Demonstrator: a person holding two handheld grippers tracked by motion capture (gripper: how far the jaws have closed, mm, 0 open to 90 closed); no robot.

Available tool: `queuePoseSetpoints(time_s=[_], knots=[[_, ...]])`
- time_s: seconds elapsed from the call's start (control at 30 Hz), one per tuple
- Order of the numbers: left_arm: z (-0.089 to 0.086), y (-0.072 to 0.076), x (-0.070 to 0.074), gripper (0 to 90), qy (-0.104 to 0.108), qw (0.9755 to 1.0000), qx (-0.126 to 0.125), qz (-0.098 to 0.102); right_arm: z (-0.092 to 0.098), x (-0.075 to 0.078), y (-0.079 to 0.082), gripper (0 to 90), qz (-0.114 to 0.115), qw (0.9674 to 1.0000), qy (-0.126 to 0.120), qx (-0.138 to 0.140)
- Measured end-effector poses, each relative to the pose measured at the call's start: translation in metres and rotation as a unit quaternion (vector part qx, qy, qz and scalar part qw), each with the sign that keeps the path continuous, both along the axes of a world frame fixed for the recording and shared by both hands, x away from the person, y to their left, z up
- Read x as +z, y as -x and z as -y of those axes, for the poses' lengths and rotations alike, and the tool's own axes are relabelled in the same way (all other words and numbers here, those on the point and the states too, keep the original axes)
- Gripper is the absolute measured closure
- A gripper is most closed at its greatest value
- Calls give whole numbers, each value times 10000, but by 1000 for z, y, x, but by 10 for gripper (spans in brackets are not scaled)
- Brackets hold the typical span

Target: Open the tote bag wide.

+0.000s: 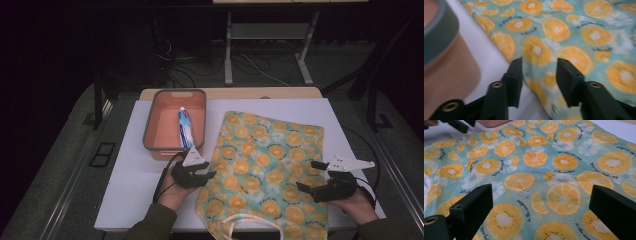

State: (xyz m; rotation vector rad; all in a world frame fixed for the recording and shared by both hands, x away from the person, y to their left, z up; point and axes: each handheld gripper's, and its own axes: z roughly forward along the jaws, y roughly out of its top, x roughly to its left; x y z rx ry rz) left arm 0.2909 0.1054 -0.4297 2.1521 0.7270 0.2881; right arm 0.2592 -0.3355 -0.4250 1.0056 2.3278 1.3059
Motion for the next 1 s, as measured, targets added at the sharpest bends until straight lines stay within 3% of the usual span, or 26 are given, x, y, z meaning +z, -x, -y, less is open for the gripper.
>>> queuePoseSetpoints(time_s=[0.07,0.2,0.37,0.43,0.53,0.57,0.6,0.63,0.77,0.9,1.0], knots=[[-7,9,-1,478,121,9999,22,-120,0,0,0,49,2,10000,11,5],[-15,30,-6,445,143,9992,17,-369,0,0,0,49,9,10000,19,2],[-13,40,-16,469,-96,9977,-83,-661,-1,0,1,49,13,10000,32,-8],[-10,41,-18,507,-197,9980,-149,-588,-1,0,1,49,19,10000,49,-11],[-11,39,-18,650,-242,9982,-130,-537,-1,0,1,49,11,10000,44,-12],[-12,39,-18,650,-239,9981,-157,-548,-1,0,1,49,11,10000,44,-12],[-13,38,-18,730,-241,9980,-179,-555,-1,-1,0,49,12,10000,63,-2],[-13,37,-18,730,-242,9980,-175,-552,-1,-1,0,49,12,10000,63,-2],[-12,36,-18,893,-201,9973,-261,-664,-1,0,1,49,4,10000,62,3],[-11,35,-17,896,-246,9971,-273,-663,-1,0,1,49,8,10000,54,-7],[-9,32,-12,896,-166,9985,-180,-490,-1,0,1,49,11,10000,55,-7]])
